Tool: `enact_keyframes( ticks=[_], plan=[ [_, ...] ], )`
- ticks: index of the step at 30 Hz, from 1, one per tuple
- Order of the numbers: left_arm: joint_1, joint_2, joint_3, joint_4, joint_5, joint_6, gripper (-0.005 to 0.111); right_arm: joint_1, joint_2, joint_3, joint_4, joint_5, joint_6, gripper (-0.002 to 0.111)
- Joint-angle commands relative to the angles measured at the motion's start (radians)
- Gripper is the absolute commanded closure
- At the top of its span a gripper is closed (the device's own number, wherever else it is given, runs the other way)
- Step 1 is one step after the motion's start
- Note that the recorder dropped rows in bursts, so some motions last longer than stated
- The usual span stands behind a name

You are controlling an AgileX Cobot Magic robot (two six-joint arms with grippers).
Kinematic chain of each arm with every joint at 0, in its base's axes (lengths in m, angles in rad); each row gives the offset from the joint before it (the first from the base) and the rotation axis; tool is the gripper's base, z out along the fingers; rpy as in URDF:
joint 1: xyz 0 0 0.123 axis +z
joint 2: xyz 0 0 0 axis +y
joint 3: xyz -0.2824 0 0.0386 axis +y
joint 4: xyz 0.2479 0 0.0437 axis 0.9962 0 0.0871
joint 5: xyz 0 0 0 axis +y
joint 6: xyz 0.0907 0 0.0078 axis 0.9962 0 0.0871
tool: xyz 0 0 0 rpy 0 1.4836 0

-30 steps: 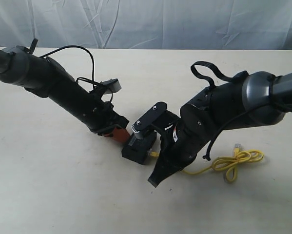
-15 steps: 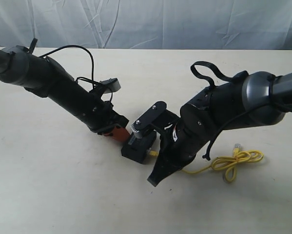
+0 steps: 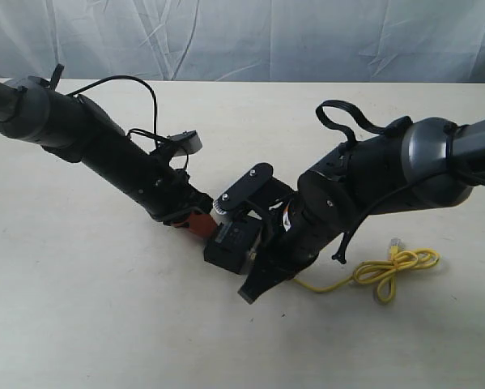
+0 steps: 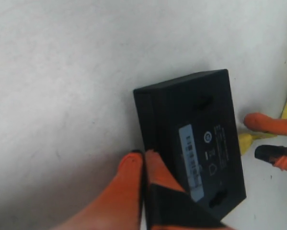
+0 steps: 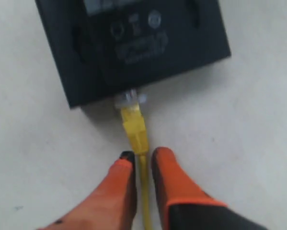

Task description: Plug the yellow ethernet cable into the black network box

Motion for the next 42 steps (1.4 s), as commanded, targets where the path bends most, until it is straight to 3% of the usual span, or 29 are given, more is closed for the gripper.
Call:
enact_keyframes(
  ticks=[1, 10, 15, 18, 21, 22, 23, 28, 33, 42],
  plan=[
    [-0.008, 0.010, 0.003, 0.021, 0.000, 0.000, 0.107, 0.001, -0.001, -0.005, 0.002, -0.025, -0.003, 0.071],
    [-0.007, 0.010, 0.003, 0.021, -0.020, 0.000, 0.107, 0.001, -0.054, -0.005, 0.002, 0.052, 0.001, 0.067],
    [0.043, -0.032, 0.003, 0.034, -0.038, -0.035, 0.107, -0.001, -0.144, -0.005, 0.028, 0.093, 0.004, 0.068],
    [0.091, -0.098, 0.003, 0.098, -0.068, -0.111, 0.107, -0.009, -0.191, -0.005, 0.064, 0.098, 0.006, 0.076],
    [0.143, -0.188, 0.003, 0.198, -0.094, -0.202, 0.107, -0.053, -0.221, -0.005, 0.148, 0.094, 0.006, 0.097],
    [0.160, -0.223, 0.003, 0.229, -0.096, -0.231, 0.107, -0.077, -0.230, -0.005, 0.185, 0.094, 0.006, 0.107],
    [0.176, -0.260, 0.005, 0.261, -0.096, -0.256, 0.107, -0.105, -0.239, -0.005, 0.214, 0.094, 0.006, 0.108],
    [0.231, -0.483, 0.105, 0.402, -0.222, -0.394, 0.107, -0.255, -0.307, -0.005, 0.273, 0.143, 0.006, 0.108],
    [0.243, -0.790, 0.315, 0.552, -0.440, -0.549, 0.107, -0.382, -0.445, -0.001, 0.299, 0.238, 0.006, 0.108],
    [0.243, -1.386, 0.565, 0.681, -0.512, -0.605, 0.107, -0.429, -0.903, 0.162, 0.295, 0.192, 0.006, 0.108]
  ],
)
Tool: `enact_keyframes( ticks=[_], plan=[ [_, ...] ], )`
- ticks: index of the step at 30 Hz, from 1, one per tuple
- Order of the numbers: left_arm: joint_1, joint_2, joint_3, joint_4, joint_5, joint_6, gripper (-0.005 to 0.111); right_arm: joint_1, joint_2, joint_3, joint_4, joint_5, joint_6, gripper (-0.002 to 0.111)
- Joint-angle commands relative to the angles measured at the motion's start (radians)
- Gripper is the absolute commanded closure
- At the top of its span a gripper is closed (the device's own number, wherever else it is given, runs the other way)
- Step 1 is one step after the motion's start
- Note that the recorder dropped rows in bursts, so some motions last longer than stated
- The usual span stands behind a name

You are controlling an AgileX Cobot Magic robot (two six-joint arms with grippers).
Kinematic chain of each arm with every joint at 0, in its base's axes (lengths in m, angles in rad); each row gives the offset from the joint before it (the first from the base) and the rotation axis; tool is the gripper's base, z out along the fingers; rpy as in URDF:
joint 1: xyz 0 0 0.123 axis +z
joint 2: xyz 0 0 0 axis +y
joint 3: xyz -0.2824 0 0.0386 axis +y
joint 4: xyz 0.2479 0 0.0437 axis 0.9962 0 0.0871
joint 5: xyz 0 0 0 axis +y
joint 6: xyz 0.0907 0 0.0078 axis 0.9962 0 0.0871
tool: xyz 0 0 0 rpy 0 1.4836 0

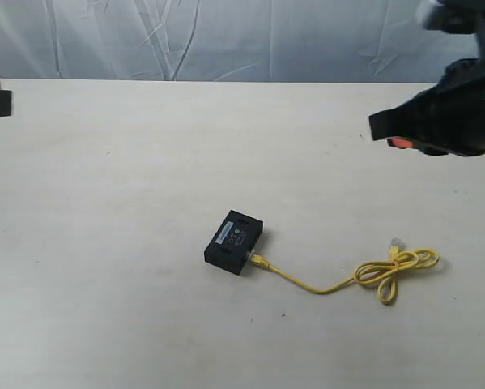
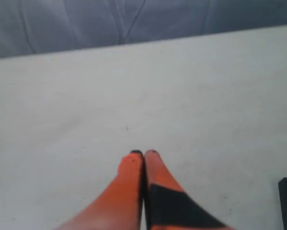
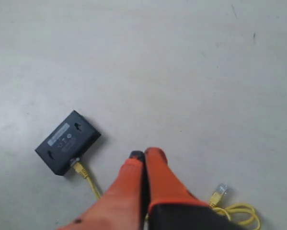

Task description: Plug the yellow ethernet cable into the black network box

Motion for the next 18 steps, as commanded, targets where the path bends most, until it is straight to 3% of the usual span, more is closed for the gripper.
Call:
enact_keyframes(
  ticks=[1, 7, 13, 18],
  plan=[
    [0.000, -0.268, 0.092, 0.061, -0.019, -0.020, 0.107, -0.008, -0.249, 0.109, 0.002, -0.060, 0.000, 0.108],
    [0.000, -0.533, 0.112, 0.072, 0.148, -0.018, 0.107, -0.008, -0.578, 0.291, -0.003, -0.238, 0.000, 0.108],
    [0.000, -0.662, 0.112, 0.052, 0.451, -0.018, 0.107, -0.008, -0.779, 0.338, -0.001, -0.185, 0.000, 0.108],
    [0.000, -0.693, 0.112, 0.108, 0.463, -0.018, 0.107, -0.008, -0.867, 0.338, -0.001, -0.185, 0.000, 0.108]
  ],
)
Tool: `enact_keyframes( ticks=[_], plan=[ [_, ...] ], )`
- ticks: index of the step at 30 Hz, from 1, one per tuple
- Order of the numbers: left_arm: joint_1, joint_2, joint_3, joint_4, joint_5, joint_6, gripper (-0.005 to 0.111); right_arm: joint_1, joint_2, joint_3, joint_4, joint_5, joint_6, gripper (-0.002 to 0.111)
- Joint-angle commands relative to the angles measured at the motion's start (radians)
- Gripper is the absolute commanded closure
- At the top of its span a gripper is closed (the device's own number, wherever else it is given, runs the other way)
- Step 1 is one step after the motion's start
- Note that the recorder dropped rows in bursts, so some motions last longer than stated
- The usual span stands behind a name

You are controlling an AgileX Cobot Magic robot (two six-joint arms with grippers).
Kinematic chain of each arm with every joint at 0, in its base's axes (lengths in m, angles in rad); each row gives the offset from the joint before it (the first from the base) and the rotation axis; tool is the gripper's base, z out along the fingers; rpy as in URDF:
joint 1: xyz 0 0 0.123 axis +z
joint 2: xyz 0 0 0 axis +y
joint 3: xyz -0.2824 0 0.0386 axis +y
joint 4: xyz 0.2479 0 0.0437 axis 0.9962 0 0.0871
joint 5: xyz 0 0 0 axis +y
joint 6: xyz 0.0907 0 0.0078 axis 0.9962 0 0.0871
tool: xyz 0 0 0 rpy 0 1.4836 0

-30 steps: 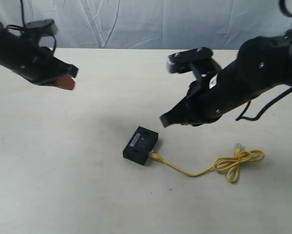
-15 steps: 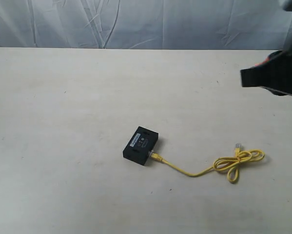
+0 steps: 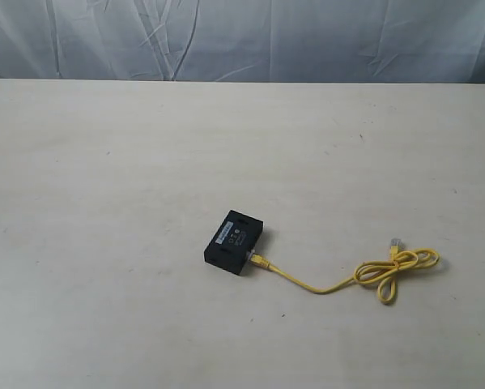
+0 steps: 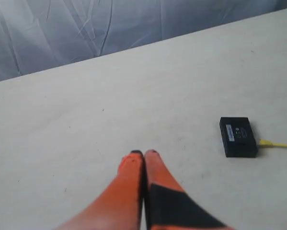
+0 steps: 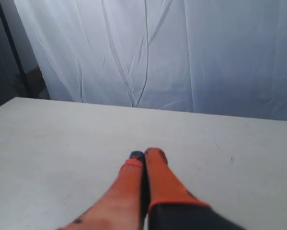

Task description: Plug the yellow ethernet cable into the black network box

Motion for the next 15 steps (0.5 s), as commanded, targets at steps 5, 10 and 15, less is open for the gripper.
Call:
enact_keyframes(
  ticks=[5, 10, 15],
  plan=[
    [0.000, -0.023, 0.001, 0.135, -0.219, -0.007, 0.107, -0.006, -0.090, 0.002, -0.005, -0.004, 0.000, 0.108],
    [0.000, -0.025, 0.001, 0.181, -0.356, -0.007, 0.107, -0.009, -0.123, 0.004, -0.003, -0.004, 0.000, 0.108],
    [0.000, -0.025, 0.001, 0.181, -0.356, -0.007, 0.107, -0.162, -0.220, 0.004, 0.021, -0.004, 0.000, 0.108]
  ],
)
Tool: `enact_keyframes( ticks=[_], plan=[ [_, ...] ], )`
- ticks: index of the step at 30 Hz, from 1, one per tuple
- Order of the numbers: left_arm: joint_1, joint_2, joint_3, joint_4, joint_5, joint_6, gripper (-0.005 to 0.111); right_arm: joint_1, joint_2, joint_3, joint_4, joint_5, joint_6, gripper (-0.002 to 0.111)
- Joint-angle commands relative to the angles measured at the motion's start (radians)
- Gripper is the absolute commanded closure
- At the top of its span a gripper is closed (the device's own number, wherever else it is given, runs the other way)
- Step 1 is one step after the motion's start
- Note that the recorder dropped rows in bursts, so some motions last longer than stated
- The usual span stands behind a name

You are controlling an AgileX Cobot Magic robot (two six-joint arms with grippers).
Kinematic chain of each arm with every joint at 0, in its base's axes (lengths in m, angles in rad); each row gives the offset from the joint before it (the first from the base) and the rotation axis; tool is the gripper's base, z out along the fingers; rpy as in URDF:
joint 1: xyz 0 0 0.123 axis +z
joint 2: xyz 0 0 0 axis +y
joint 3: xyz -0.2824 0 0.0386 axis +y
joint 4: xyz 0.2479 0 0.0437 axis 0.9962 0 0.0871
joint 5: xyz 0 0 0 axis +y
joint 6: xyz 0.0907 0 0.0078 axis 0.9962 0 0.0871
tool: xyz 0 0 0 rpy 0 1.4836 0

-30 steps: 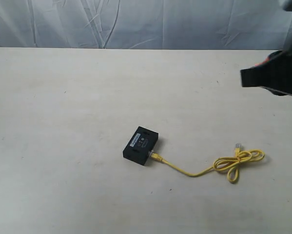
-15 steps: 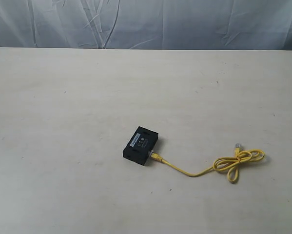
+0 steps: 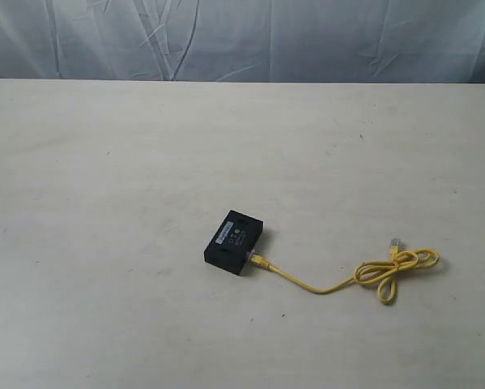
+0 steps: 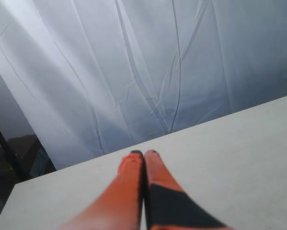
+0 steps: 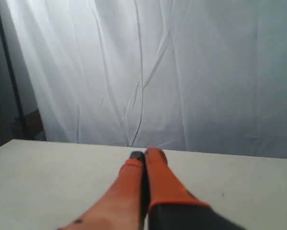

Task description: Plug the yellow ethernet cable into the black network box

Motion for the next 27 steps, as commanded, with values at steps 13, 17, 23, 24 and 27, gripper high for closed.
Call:
enact_keyframes(
  ticks=[13, 17, 23, 24, 27],
  plan=[
    [0.000, -0.007, 0.001, 0.003, -0.017, -0.007, 0.107, -0.115, -0.111, 0.024, -0.074, -0.009, -0.002, 0.108],
    [0.000, -0.007, 0.001, 0.003, -0.017, -0.007, 0.107, -0.115, -0.144, 0.089, -0.110, -0.017, -0.002, 0.108],
    [0.000, -0.007, 0.001, 0.003, -0.017, -0.007, 0.107, -0.115, -0.172, 0.269, -0.112, -0.107, 0.045, 0.108],
    [0.000, -0.007, 0.001, 0.003, -0.017, -0.007, 0.107, -0.115, -0.172, 0.295, -0.112, -0.110, 0.050, 0.108],
    [0.000, -0.007, 0.001, 0.003, -0.016, -0.007, 0.107, -0.115, -0.172, 0.349, -0.116, -0.110, 0.050, 0.108]
  ],
)
